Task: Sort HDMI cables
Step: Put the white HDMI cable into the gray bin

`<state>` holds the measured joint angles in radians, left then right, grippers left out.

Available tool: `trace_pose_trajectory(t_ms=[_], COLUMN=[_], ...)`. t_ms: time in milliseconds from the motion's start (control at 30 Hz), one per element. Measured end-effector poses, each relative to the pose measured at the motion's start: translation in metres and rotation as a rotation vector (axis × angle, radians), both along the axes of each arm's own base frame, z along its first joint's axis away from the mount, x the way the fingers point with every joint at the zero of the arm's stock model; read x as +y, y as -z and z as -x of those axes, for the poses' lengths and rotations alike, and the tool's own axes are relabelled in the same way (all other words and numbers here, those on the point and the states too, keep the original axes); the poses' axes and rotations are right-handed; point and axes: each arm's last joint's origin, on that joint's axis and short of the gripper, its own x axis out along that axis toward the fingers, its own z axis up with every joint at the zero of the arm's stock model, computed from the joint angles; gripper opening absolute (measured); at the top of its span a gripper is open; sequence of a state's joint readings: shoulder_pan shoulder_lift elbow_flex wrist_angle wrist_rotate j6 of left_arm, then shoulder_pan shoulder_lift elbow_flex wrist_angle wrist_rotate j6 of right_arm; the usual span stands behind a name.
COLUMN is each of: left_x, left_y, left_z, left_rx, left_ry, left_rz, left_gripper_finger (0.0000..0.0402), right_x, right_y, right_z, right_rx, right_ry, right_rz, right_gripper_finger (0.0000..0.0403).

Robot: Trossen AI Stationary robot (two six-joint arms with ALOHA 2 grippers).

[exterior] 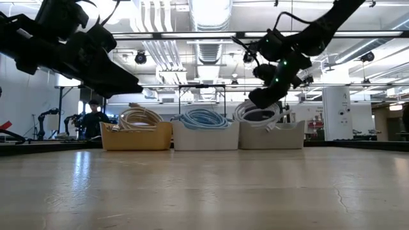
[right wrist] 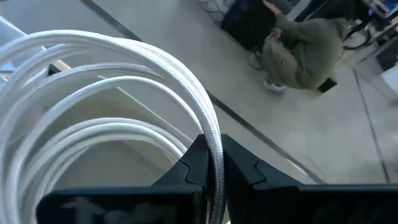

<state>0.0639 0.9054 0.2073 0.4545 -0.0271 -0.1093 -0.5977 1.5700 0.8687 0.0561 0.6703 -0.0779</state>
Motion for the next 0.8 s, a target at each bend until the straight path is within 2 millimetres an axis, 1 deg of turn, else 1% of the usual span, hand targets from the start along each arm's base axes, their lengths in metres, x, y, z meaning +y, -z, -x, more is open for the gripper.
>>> trace_pose_trajectory(t_ms=[100,267,467,567,667,800], left_x=[0.000,0.001,0.001,0.001,0.001,0.001], left_y=[0.000,0.000,0.000,0.000,0.000,0.000], left_z=[0.000,0.000,0.000,0.000,0.000,0.000], left_rx=[0.000,0.000,0.000,0.000,0.000,0.000], left_ry=[-0.012,-0.018,-0.019,-0.021,-0.024,-0.024], left_rz=[-0.003,-0.005,-0.006,-0.006,-0.007,-0.007], left_gripper_finger=[0.0213,0.0213,0.0213,0.0213,0.0213,0.0213], right_x=[-0.004,-0.011,-0.015,-0.016,-0.018,-0.018], right_y=[0.006,0.008,-0.006,-0.007,-0.004,0.006], right_z=[0.007,0.013,0.011,0.011,0.012,0.011], right_rx=[0.009,0.059,-0.027,-0.036,-0.032,0.004], right_ry=[0.009,0.008,0.008,0.006,0.014,0.006], right_rz=[-0.017,-0.012,0.070,0.076,0.071,0.033], right_gripper_finger=[0.0022,0.0022,0.0022,0.0022,0.0022,0.0023])
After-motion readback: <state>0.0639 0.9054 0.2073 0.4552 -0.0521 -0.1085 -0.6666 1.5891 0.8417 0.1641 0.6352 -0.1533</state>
